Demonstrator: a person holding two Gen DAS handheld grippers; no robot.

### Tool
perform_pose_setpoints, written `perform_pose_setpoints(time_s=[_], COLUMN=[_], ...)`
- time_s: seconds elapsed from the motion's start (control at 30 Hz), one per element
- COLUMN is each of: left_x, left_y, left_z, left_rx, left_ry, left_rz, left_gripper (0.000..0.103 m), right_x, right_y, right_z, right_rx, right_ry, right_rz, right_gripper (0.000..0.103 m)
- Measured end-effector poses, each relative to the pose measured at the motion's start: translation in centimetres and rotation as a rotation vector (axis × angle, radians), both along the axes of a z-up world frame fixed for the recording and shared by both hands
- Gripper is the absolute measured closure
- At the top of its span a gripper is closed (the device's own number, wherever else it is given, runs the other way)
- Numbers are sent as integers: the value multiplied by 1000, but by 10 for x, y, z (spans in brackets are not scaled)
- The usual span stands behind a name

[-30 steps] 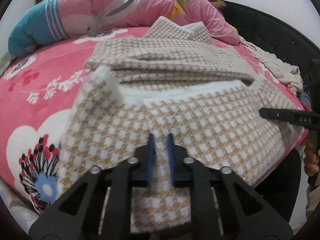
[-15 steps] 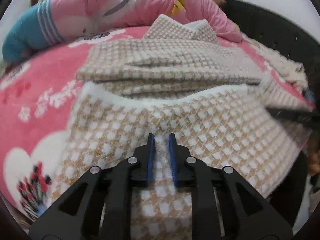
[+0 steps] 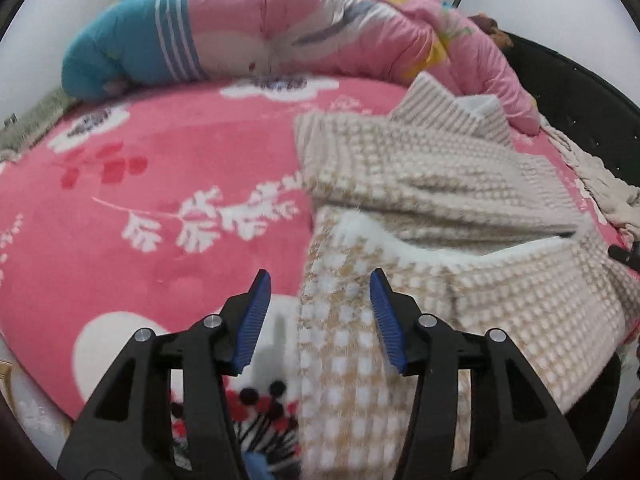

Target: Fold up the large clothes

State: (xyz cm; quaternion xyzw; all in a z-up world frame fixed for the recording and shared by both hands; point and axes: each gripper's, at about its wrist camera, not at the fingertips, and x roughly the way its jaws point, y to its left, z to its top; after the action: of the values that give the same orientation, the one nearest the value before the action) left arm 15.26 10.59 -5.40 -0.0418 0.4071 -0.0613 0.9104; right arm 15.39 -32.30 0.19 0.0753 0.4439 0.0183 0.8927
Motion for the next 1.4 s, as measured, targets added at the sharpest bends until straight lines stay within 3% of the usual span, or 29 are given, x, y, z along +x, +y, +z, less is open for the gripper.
perform_pose_setpoints(time_s=[0.03, 0.07, 0.13, 0.2, 0.33, 0.47, 0.5, 0.57, 0.63, 0.77, 0.9, 1.0, 1.07, 1.13, 1.2, 1.27, 1.4], left_x=[2, 3, 1, -6, -7, 16, 21, 16, 8, -8, -16, -7, 5, 17, 15, 14, -6], left_y=[1, -1, -4, -8, -17, -13, -9, -2, 2, 13, 7, -16, -33, -33, -18, -9, -13], left_z=[-2, -2, 4, 21, 43, 3, -12, -16, -5, 19, 45, 38, 16, -17, -28, -22, 4], left_rx=[-4, -12, 11, 32, 74, 72, 48, 1, -7, -5, -101, -161, -115, -53, -162, -202, -149], left_ry=[3, 9, -24, -87, -170, -29, 27, 30, -5, -81, -154, -97, -16, 60, 52, 60, -16], left_rz=[-1, -14, -21, -29, -43, -30, -27, -18, -7, 27, -47, -120, -127, -69, -50, -29, -52], left_gripper=[83, 87, 95, 96, 96, 96, 95, 92, 89, 89, 89, 87, 85, 85, 87, 90, 89], right_x=[3, 5, 4, -4, -13, 2, 0, -3, -10, -30, -29, -8, 14, 34, 41, 40, 23], right_y=[-2, -3, -1, -3, -21, -42, -48, -52, -52, -48, -14, 31, 62, 81, 91, 92, 99], right_z=[-9, -14, -13, -3, 5, -43, -47, -40, -24, 12, 37, 26, 1, -37, -59, -47, -9], right_rx=[5, 12, 25, 29, 135, 283, 336, 359, 277, 188, 182, 167, 173, 137, 78, 74, 65], right_ry=[18, 29, 4, -45, -89, 63, 58, 53, 29, -75, -143, -93, -18, 97, 111, 117, 67], right_rz=[0, 3, -7, -31, -99, -137, -139, -132, -144, -129, 1, 123, 185, 202, 211, 205, 219], right_gripper=[75, 83, 93, 94, 94, 92, 91, 81, 60, 60, 60, 60, 60, 60, 60, 61, 61])
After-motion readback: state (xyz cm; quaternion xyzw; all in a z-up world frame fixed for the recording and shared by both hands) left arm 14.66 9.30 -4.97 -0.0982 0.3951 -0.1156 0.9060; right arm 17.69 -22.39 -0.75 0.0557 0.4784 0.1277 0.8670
